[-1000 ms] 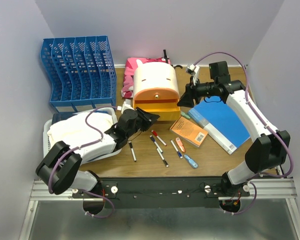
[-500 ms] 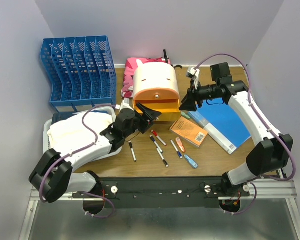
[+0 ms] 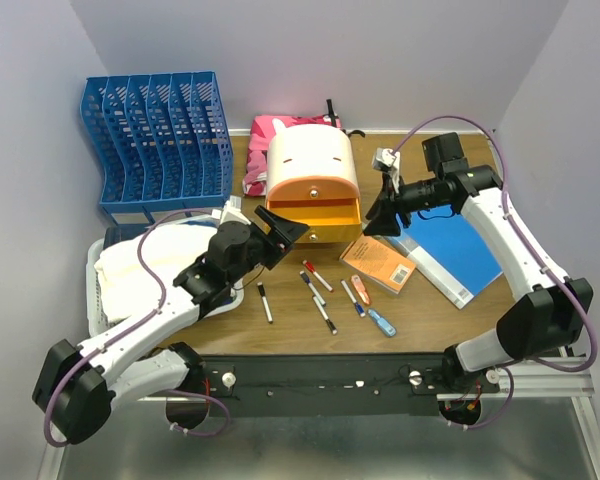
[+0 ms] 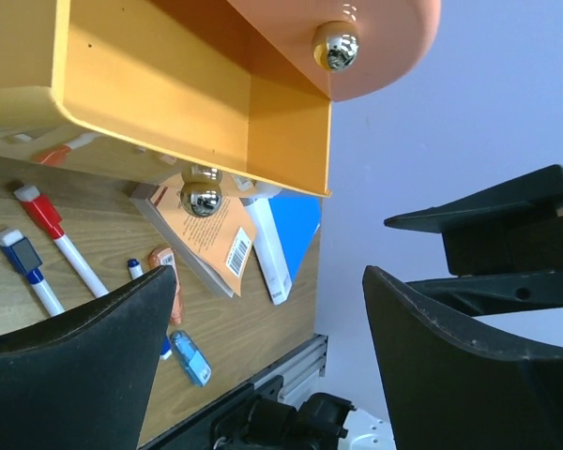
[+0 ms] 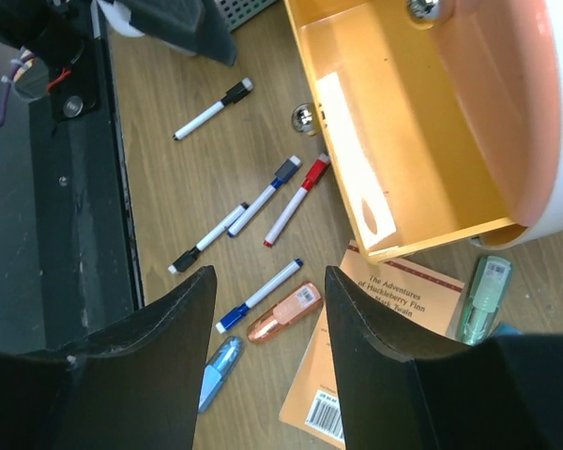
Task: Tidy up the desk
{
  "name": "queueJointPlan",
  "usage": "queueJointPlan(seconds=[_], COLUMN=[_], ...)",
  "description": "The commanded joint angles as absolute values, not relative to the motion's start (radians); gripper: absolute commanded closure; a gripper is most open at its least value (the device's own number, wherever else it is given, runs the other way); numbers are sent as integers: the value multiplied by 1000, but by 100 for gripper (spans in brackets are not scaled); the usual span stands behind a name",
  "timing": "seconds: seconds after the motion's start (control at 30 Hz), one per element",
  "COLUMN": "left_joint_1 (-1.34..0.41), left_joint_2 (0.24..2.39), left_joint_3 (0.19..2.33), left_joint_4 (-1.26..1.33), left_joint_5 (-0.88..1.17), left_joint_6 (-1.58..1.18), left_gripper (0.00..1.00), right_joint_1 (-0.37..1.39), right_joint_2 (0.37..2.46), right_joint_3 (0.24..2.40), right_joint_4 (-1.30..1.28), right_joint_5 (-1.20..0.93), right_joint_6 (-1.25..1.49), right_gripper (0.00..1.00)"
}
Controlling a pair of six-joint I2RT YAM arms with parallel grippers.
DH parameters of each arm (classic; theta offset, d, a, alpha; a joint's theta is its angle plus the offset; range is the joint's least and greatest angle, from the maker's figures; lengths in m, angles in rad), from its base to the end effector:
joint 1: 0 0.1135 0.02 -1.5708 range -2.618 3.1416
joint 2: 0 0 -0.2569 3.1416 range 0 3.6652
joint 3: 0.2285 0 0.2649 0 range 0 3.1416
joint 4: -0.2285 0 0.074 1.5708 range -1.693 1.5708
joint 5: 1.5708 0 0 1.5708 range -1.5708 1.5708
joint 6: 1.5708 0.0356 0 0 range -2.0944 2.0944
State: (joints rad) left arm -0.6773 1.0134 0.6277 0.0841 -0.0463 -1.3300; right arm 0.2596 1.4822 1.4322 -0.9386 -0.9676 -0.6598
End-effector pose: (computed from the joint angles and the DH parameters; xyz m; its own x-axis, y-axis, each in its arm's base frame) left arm 0.1961 -0.1556 0.2575 -0.6297 -0.7385 -0.2411 -0.0837 0.3730 -0.9240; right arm 0.2919 0.1078 0.3377 -0.2803 -0.4342 -0.8561 -0.9557 0.2099 0.2064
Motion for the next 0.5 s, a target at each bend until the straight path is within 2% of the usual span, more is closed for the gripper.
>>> queueJointPlan(seconds=[0.0, 0.3, 0.47], left_joint_1=[-670, -663, -663], left_joint_2=[939, 844, 807], left_joint_3=[595, 598, 666], left_joint_4=[11, -84, -178], left_joint_5=[-113, -169, -221], left_joint_6=[-1295, -1207, -962], left_gripper=[10, 10, 10], right_joint_1=[253, 253, 284], right_joint_2=[1442, 1402, 1368], right_joint_3=[1396, 1330, 1218], right_joint_4=[-1015, -1091, -1077], right_joint_5=[-1009, -1006, -993], right_joint_6=[-733, -850, -908], right_gripper=[42, 42, 42])
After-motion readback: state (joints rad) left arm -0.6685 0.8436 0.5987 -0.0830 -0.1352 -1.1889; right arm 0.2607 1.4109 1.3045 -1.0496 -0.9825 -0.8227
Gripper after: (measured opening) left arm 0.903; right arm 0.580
